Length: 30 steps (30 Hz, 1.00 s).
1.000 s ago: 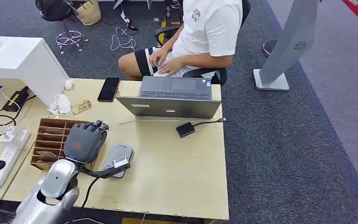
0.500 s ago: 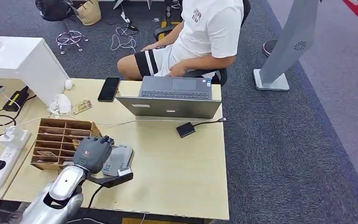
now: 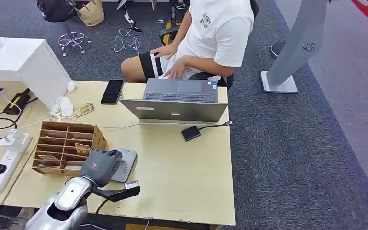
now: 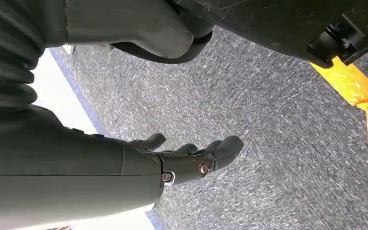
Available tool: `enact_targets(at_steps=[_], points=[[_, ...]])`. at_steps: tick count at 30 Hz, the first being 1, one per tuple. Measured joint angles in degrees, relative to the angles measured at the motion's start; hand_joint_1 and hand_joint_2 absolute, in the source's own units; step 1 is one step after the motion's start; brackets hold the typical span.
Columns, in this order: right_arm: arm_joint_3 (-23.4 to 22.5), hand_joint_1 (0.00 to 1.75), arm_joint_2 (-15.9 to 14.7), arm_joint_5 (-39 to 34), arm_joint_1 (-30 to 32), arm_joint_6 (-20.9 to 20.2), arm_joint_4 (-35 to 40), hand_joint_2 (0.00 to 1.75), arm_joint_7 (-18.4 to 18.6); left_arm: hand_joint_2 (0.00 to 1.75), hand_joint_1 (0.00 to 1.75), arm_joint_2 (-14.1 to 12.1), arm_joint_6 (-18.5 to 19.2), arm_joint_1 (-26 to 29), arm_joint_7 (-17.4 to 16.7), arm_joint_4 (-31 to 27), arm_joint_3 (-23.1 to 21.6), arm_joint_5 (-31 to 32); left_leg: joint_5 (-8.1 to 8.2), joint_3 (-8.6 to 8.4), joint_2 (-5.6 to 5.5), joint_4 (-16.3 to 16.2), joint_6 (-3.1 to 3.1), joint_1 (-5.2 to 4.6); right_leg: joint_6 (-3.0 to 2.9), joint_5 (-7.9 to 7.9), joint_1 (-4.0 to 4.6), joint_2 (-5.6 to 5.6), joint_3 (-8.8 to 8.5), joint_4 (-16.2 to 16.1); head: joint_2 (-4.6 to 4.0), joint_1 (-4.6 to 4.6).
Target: Pass the card to the sensor for recognition and then transmit it.
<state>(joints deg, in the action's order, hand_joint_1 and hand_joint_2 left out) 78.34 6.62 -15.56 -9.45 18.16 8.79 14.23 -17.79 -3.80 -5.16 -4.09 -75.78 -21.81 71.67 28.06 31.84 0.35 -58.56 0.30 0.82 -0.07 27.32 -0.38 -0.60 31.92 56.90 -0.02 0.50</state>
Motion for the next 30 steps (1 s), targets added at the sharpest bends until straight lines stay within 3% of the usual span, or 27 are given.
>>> enact_targets(at_steps=[5, 10, 13, 17, 26, 30], points=[[0.0, 0.0, 0.0, -1.0, 0.0, 0.0, 0.0, 1.75, -0.07, 1.75, 1.75, 0.04, -6.08, 0.76, -3.11, -0.15, -0.02, 3.7, -0.01, -0.03, 0.01, 0.0, -0.01, 0.01, 0.0, 0.0, 0.0, 0.0, 0.01, 0.0, 0.02, -0.02], [0.0, 0.0, 0.0, -1.03, 0.02, 0.0, 0.0, 1.75, -0.53, 1.75, 1.75, -0.55, -7.39, -0.03, -3.87, -3.83, 0.81, 4.74, -0.01, -0.02, 0.0, 0.0, -0.01, 0.02, -0.01, -0.01, 0.01, 0.01, 0.02, 0.0, 0.02, 0.0], [0.0, 0.0, 0.0, -1.03, 0.03, 0.09, -0.02, 1.75, -0.9, 1.75, 1.75, -1.58, -10.41, -2.05, -4.15, -6.54, 2.85, 5.09, -0.02, -0.02, -0.01, 0.0, -0.02, 0.03, -0.01, -0.01, 0.01, 0.02, 0.02, 0.0, 0.02, 0.02], [0.0, 0.0, 0.0, -1.03, 0.03, 0.09, -0.02, 1.75, -1.14, 1.75, 1.75, -2.6, -10.62, -5.12, -3.69, -9.59, 6.33, 4.09, -0.02, -0.04, 0.01, 0.0, -0.02, 0.03, -0.01, -0.01, 0.01, 0.02, 0.0, 0.03, 0.02, -0.02], [0.0, 0.0, 0.0, -1.03, 0.07, 0.09, -0.02, 1.75, -1.22, 1.75, 1.75, -2.95, -11.41, -5.87, -3.61, -11.54, 8.04, 4.44, -0.02, -0.01, 0.0, 0.0, -0.02, 0.03, -0.01, -0.01, 0.01, -0.01, 0.05, 0.01, 0.02, 0.0], [0.2, 0.0, 0.0, -0.42, 0.07, -0.07, -0.02, 1.75, -1.73, 1.75, 1.75, -5.28, -12.12, -11.02, -2.88, -11.87, 9.55, 3.98, -0.06, 0.01, -0.04, 0.0, -0.07, 0.07, -0.02, -0.01, 0.03, 0.05, 0.15, 0.01, 0.02, 0.0]])
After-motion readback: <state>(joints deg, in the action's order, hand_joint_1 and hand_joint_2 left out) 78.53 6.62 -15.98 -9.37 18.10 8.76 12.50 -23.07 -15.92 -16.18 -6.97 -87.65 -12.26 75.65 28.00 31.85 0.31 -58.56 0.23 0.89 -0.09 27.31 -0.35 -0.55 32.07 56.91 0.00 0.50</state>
